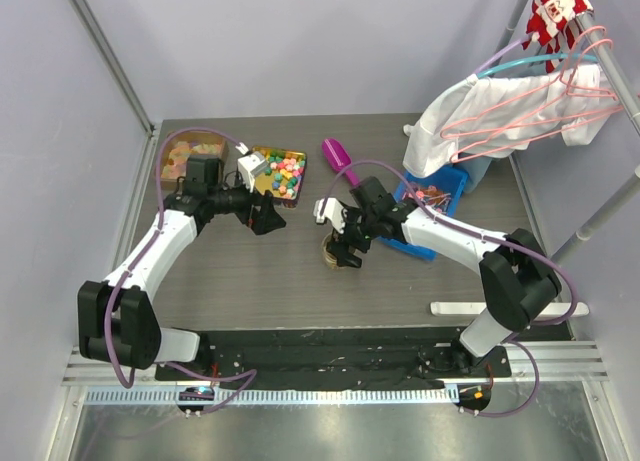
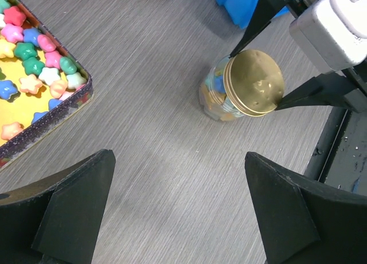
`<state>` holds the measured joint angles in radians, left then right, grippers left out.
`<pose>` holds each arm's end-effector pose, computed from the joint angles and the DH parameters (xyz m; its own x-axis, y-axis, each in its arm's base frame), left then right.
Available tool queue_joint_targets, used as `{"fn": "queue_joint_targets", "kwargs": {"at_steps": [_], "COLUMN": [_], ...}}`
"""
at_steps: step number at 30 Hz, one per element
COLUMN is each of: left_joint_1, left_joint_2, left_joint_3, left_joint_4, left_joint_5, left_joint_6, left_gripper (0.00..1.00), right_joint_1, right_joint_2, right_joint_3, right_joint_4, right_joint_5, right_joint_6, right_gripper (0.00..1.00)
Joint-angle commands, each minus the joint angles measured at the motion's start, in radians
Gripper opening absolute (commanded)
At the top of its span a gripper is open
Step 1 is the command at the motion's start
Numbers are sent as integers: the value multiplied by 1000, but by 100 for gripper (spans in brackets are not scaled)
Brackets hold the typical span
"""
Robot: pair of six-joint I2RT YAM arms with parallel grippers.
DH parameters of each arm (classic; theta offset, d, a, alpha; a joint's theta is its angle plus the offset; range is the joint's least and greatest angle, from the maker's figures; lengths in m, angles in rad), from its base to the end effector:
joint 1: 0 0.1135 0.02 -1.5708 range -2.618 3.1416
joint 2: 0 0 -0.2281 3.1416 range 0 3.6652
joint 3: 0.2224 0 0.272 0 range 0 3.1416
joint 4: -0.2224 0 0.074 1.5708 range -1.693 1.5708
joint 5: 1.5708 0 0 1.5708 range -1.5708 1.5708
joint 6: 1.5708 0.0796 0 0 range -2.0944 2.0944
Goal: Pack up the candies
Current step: Close the bottle lid on the packing bottle.
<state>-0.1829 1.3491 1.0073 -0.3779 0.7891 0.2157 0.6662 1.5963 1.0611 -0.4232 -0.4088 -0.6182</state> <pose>0.3218 -0.1170 0.2179 -0.4934 0.2446 -0.8347 0.7765 0.5562 -0.2960 0.2707 0.2530 0.1375 -0.0915 -0.7484 -0.6570 -0.9814 0.1797 -0.0681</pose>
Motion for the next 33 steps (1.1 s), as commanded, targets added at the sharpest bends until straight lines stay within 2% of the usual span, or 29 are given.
{"fn": "queue_joint_targets", "kwargs": {"at_steps": [1,14,33], "left_joint_1": [2,2,2], "left_joint_2": [7,16,24], "left_joint_3": [-4,-6,-9], "left_joint_4": [43,43,42], "left_joint_5": [44,71,90], "left_joint_6": [-13,-16,-16], "left_gripper": [100,100,100], "right_joint_1": [1,1,0], "right_joint_2": [8,44,1], "right_joint_3": [8,23,43], "right_joint_4": [72,70,29], "right_joint_5": [4,30,59], "right_joint_6": [20,12,2], "right_gripper": [76,77,79]}}
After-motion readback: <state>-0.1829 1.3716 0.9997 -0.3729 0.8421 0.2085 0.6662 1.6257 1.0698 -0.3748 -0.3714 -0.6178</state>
